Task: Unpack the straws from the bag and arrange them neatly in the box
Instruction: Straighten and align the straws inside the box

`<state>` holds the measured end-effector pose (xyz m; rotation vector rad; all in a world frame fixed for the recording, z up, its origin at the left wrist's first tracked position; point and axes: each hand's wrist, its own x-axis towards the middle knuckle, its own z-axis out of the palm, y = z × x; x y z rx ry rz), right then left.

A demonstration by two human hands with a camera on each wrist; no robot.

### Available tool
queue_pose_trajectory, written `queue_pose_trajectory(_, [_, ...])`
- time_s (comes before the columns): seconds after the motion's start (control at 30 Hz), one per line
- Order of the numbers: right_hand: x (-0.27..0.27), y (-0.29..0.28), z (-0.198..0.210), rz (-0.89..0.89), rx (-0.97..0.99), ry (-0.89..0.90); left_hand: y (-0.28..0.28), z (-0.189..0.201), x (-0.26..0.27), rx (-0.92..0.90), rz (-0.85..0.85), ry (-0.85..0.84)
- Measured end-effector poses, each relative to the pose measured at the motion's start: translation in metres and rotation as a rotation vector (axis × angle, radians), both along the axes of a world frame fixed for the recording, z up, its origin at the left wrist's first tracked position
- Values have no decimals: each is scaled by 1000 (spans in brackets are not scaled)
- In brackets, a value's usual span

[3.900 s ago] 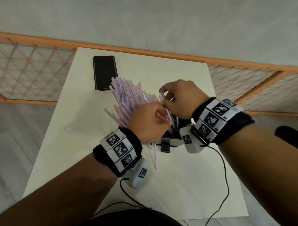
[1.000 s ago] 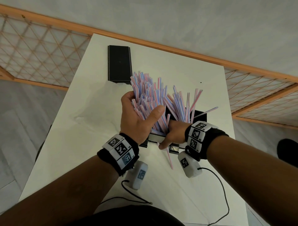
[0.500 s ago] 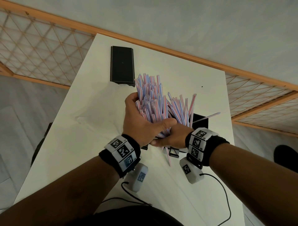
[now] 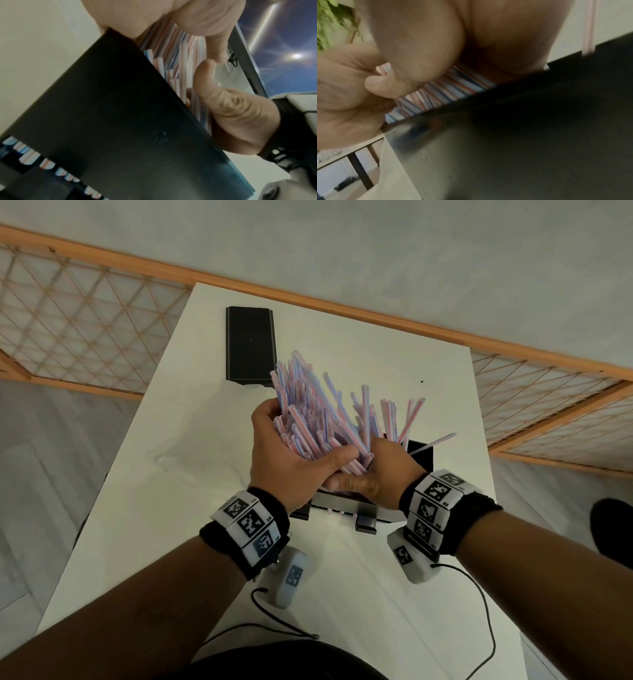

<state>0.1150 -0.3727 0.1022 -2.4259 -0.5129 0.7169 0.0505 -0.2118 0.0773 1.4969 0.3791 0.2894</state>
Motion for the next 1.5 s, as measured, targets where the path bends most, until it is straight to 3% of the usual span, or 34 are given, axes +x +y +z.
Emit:
queue_pose_trajectory(0.27, [-3,-7,6,-7,199,-121,-2,0,1,29,16,-24])
queue_pose_trajectory(0.47, [-8,-16,1,34,-31,-274,-1,1,3,87,26,-23])
queue_pose_trajectory(0.73, [-15,-43,2,-79,-75,-428,8,12,4,44,110,38])
queue_pose_trajectory(0.93, [-29,-48,-4,-32,-174,-291,6,25,14,-6,179,5])
queue_pose_trajectory(1.07, [-28,-51,0,-132,-117,-354,9,25,19,122,195,28])
queue_pose_trajectory(1.2, [-31,-52,10,-156,-190,-288,12,24,24,340,126,8])
queue_pose_trajectory(1.4, [-16,-65,42,-383,-258,-398,12,30,29,621,13,103])
queue_pose_trajectory(1.5, [-7,-55,38,-382,-160,-349,5,30,28,757,-60,176])
